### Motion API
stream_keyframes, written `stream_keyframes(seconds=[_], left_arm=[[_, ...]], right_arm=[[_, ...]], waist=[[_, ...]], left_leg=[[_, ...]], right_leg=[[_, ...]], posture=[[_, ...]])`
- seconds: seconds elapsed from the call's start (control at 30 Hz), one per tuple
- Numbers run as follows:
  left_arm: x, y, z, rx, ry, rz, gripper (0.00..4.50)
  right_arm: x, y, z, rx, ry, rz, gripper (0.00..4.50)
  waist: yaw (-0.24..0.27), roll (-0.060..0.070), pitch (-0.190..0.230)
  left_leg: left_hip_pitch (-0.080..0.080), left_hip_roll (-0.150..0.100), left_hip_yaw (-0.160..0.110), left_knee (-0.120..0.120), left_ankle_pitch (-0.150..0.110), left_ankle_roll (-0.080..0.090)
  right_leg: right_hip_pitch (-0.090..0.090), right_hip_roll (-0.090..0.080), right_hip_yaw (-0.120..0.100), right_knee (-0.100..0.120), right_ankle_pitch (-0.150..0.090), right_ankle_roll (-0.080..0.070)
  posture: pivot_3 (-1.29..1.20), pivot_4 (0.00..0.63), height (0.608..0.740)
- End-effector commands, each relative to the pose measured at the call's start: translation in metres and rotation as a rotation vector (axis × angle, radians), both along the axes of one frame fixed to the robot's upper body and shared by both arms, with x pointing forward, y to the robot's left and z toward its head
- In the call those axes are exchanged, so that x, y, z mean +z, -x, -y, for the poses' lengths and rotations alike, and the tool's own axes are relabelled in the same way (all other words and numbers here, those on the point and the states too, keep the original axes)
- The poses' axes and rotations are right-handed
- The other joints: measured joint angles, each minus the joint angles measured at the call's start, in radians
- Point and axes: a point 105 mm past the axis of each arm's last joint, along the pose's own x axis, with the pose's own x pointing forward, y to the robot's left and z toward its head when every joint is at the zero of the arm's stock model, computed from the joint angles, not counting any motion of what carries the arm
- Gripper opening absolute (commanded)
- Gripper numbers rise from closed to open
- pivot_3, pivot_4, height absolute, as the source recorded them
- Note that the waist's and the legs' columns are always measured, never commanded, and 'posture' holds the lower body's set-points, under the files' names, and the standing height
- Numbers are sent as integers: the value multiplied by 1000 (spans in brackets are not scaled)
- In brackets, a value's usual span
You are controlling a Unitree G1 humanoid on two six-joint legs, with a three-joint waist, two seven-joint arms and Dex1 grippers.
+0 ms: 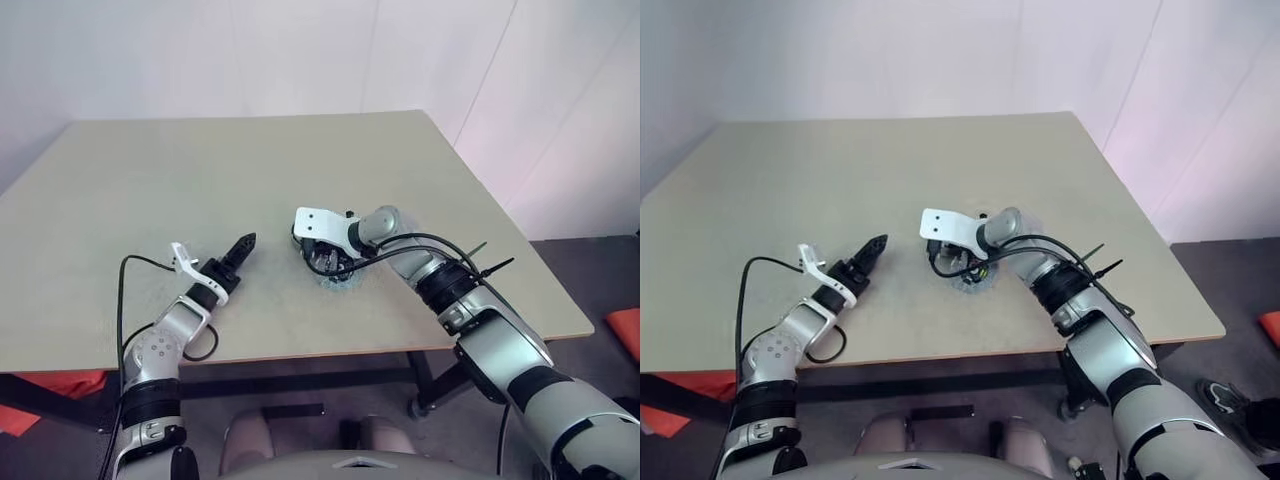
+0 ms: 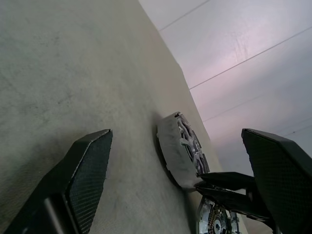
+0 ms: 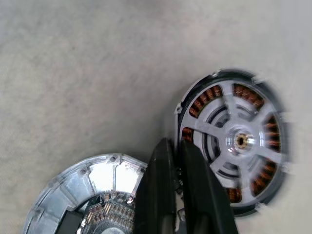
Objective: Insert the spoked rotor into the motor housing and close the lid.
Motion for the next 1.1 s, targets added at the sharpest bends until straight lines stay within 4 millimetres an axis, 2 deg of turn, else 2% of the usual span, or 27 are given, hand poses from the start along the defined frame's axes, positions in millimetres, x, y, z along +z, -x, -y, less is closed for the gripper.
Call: stream_keyframes(seconds=[0.03, 0.4, 0.67, 0.83, 1.1], left_arm=[[0, 0, -6, 22, -10, -2, 4500], [0, -1, -6, 23, -9, -2, 4500], [-1, 0, -6, 24, -10, -5, 4500], [-2, 0, -6, 25, -8, -6, 4500], [-4, 1, -5, 36, -4, -6, 4500]], right_arm=[[2, -9, 9, -40, 29, 33, 16], [5, -14, 10, -42, 24, 53, 16], [33, -15, 5, 40, 6, 129, 16], [48, -5, 6, 192, 52, 175, 16], [62, 15, 16, 570, 306, 334, 16]], waist=[[0, 0, 0], [0, 0, 0], [0, 0, 0], [4, 0, 0], [3, 0, 0]], left_leg=[[0, 0, 0, 0, 0, 0], [0, 0, 0, 0, 0, 0], [-1, 0, 0, 0, 0, 0], [-4, -1, 0, 0, 0, 0], [-5, 0, 1, -1, 0, 0]], right_leg=[[0, 0, 0, 0, 0, 0], [0, 0, 0, 0, 0, 0], [-1, 0, 0, 0, 0, 0], [-2, 0, 0, 0, 0, 0], [-4, 0, 0, 0, 2, -4]], posture=[[0, 0, 740], [0, 0, 740], [0, 0, 740], [0, 0, 740], [0, 0, 740]])
